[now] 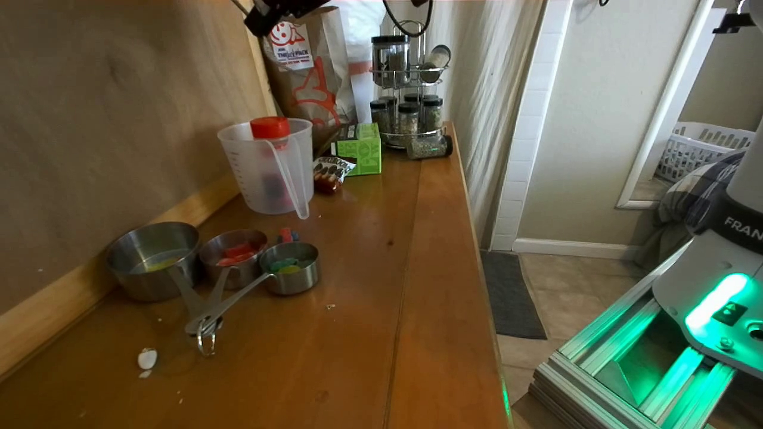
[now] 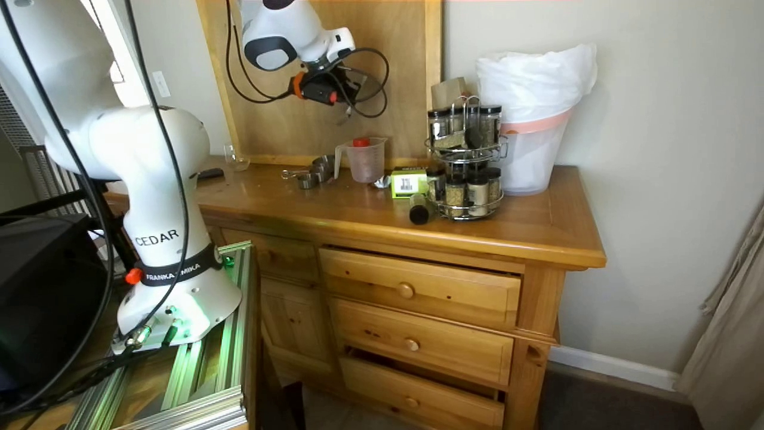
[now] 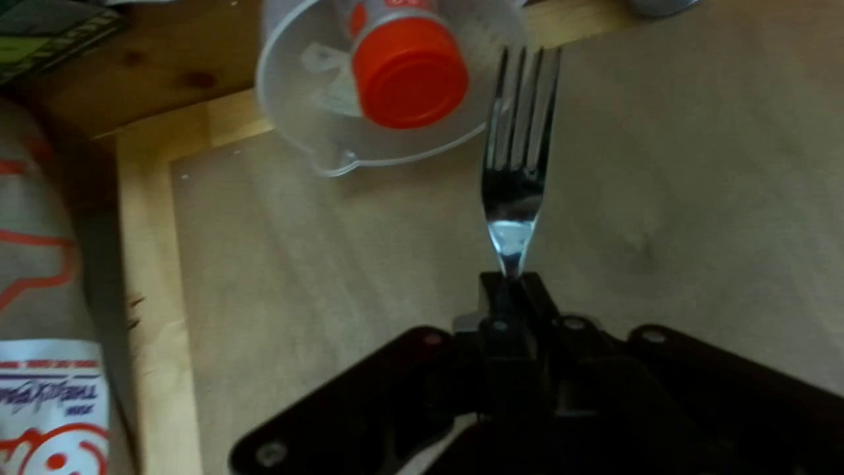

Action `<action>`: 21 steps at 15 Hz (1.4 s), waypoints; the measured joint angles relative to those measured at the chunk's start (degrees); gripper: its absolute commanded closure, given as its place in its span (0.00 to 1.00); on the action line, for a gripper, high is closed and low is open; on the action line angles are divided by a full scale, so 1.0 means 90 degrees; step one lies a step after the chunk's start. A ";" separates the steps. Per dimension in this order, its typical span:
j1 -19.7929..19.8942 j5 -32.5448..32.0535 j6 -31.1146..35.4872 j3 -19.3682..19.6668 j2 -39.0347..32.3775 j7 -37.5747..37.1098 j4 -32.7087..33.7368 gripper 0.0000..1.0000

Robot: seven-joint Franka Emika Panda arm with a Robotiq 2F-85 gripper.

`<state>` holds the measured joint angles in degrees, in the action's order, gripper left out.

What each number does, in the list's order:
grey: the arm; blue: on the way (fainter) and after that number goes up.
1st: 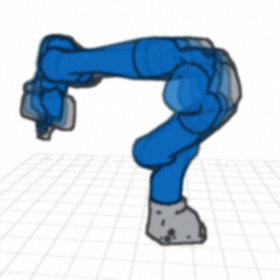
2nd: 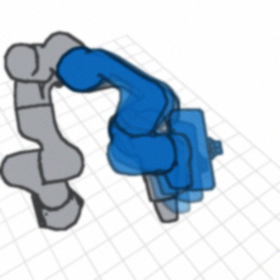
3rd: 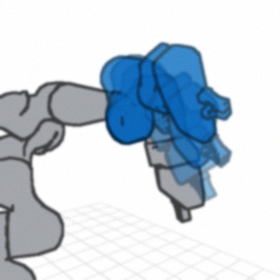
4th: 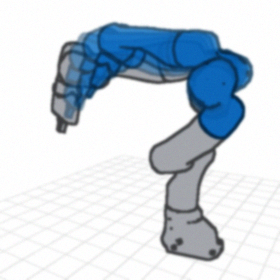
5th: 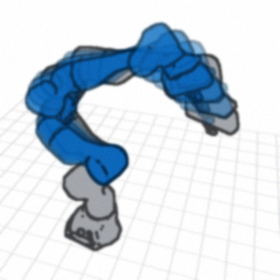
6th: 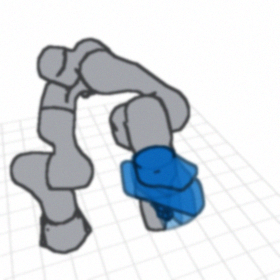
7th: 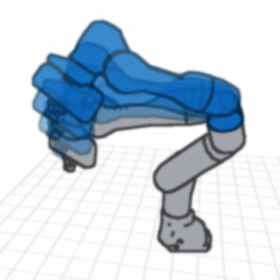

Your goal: Put the fork in the plastic jar

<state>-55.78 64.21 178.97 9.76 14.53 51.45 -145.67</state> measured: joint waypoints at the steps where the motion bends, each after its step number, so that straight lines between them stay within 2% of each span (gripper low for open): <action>1: -0.0102 0.0145 0.0491 -0.0008 -0.0083 0.0058 0.0010 0.98; 3: -0.0319 0.0237 0.1227 -0.0017 -0.0211 0.0059 0.0036 0.98; 5: -0.0465 0.0236 0.1666 -0.0020 -0.0318 0.0009 0.0041 0.98; 6: -0.0283 -0.0016 0.1740 -0.0214 -0.0373 -0.0278 0.0015 0.98; 9: 0.0748 -0.1267 0.1633 -0.1168 -0.0527 -0.1636 -0.0120 0.98; 10: 0.0777 -0.1412 0.1487 -0.1218 -0.0543 -0.1820 -0.0127 0.98; 14: -0.0034 -0.1367 0.0488 -0.0645 -0.0410 -0.1773 0.0027 0.98; 17: -0.0641 -0.0839 -0.0217 -0.0058 -0.0242 -0.1204 0.0164 0.98; 18: -0.0744 -0.0634 -0.0389 0.0112 -0.0226 -0.0986 0.0192 0.93; 20: -0.0739 -0.0610 -0.0437 0.0175 -0.0239 -0.0914 0.0198 0.93; 21: -0.0740 -0.0610 -0.0437 0.0163 -0.0243 -0.0916 0.0197 0.98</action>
<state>-62.44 58.73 175.04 11.22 12.35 43.21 -143.89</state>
